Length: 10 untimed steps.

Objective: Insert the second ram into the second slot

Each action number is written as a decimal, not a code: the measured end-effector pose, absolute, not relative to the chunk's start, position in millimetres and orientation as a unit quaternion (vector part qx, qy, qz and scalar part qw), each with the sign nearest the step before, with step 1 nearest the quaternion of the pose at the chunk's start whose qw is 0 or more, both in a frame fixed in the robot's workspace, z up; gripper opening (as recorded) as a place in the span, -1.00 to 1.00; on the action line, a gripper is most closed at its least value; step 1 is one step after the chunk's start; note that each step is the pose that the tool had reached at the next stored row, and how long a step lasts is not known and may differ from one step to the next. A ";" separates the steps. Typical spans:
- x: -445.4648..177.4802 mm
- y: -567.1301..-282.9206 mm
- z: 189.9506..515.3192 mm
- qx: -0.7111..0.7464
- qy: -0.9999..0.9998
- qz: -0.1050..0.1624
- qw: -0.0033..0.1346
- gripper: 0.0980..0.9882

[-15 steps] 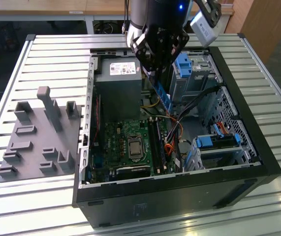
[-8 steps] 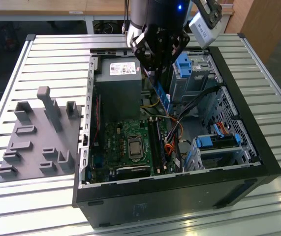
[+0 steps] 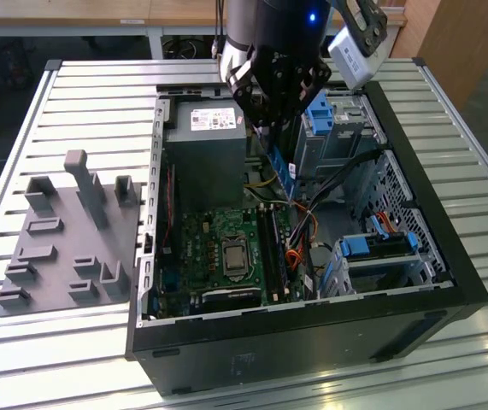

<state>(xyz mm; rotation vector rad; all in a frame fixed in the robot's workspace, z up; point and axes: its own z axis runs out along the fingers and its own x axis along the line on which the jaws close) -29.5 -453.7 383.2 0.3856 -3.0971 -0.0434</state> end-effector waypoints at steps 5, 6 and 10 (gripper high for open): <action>-29.5 -456.0 382.1 0.122 -0.992 -0.014 0.010 -0.91; -29.4 -456.0 381.7 0.118 -0.993 -0.014 0.010 -0.91; -29.4 -456.0 380.6 0.088 -0.996 -0.014 0.010 -0.91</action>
